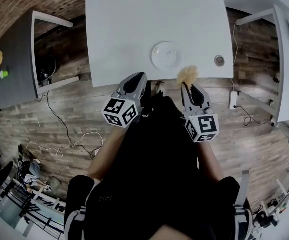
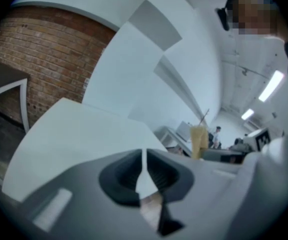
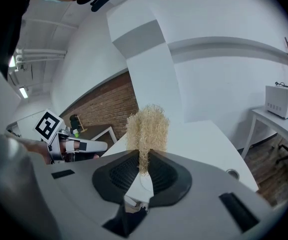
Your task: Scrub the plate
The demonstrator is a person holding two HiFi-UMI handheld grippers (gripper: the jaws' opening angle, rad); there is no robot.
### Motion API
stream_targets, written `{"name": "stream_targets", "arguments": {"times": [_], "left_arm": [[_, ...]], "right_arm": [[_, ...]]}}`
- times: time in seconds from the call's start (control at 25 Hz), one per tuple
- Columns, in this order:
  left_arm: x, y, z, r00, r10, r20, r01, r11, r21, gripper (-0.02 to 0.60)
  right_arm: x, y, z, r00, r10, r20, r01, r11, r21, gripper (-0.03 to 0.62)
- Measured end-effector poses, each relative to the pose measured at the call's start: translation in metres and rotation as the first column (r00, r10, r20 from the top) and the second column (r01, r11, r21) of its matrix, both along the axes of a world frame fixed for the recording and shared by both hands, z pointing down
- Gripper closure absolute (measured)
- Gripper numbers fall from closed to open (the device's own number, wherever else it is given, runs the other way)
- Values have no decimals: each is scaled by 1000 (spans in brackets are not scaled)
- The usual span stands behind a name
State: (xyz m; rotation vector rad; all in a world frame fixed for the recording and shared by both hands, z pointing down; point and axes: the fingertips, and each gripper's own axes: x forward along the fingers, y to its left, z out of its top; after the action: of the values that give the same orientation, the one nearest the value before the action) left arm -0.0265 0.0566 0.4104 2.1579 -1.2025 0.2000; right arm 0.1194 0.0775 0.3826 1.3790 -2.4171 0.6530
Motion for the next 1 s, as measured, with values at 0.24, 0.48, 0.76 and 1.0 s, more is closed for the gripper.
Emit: {"name": "stream_targets", "arguments": {"times": [0.24, 0.48, 0.76, 1.0], "left_arm": [[-10, -29, 51, 1000, 17, -4, -17, 993, -116, 538], [-1, -50, 105, 998, 45, -47, -55, 966, -254, 498], [5, -63, 151, 997, 33, -63, -53, 933, -357, 497], [14, -66, 170, 996, 82, -27, -86, 916, -392, 482]], "right_arm": [[-1, -21, 30, 998, 26, -49, -30, 997, -69, 545], [-4, -42, 62, 994, 37, -107, -52, 989, -138, 545], [-3, -46, 118, 984, 28, -177, -77, 958, -275, 544], [-1, -52, 147, 975, -14, -224, -64, 940, -336, 543]]}}
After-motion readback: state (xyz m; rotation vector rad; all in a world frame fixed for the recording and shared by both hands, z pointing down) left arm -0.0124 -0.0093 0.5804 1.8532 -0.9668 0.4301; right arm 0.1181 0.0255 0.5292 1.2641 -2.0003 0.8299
